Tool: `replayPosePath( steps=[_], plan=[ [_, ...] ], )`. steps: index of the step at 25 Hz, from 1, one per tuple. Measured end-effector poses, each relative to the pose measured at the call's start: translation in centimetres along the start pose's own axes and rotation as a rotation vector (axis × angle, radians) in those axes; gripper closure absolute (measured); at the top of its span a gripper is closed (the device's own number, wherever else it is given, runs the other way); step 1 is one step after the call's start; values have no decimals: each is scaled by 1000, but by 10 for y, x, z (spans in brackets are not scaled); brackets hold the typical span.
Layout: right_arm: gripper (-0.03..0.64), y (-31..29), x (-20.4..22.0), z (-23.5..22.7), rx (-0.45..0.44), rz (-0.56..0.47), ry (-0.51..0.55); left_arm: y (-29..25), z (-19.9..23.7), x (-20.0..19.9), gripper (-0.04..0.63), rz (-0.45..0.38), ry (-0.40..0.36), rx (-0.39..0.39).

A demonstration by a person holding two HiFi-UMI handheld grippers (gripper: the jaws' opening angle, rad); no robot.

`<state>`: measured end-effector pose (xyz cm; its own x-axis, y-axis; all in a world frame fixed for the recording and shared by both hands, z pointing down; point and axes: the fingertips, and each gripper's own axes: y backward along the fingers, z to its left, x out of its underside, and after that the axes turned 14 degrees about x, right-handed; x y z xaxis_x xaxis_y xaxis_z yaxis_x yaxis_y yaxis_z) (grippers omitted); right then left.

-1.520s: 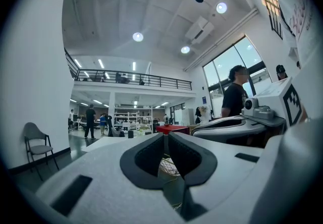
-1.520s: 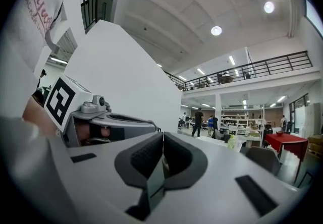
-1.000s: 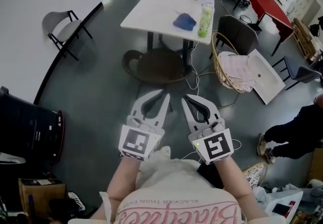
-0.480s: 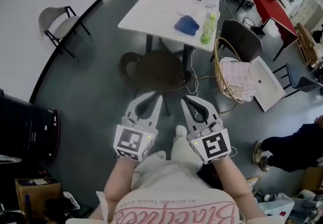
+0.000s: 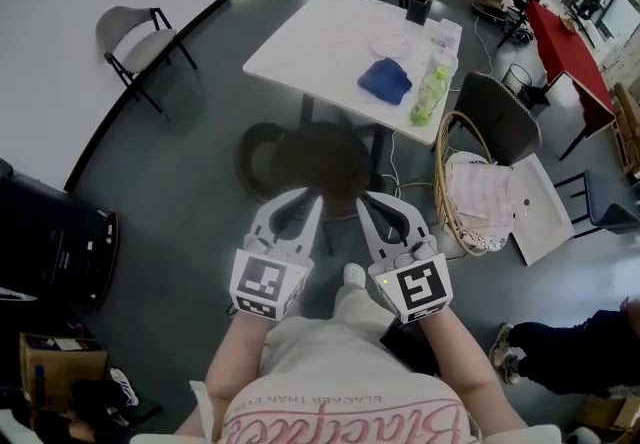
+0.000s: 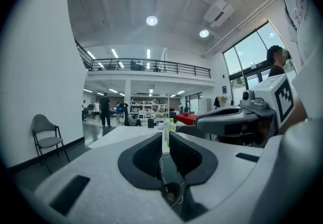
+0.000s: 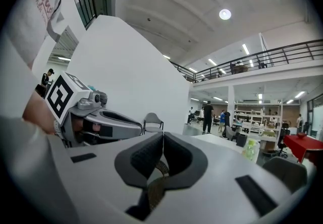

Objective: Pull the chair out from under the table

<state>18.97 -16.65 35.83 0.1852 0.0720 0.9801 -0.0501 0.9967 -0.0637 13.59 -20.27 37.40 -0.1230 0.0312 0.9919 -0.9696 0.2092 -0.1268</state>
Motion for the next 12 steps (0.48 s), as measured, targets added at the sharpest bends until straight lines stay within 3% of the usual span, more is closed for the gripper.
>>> replayPosePath(
  steps=[6, 12],
  plan=[
    [612, -41, 10, -23, -110, 9, -15, -35, 26, 13, 559, 44, 56, -77],
    [612, -73, 27, -37, -229, 25, -6, -58, 53, 33, 436, 76, 136, -202]
  ],
)
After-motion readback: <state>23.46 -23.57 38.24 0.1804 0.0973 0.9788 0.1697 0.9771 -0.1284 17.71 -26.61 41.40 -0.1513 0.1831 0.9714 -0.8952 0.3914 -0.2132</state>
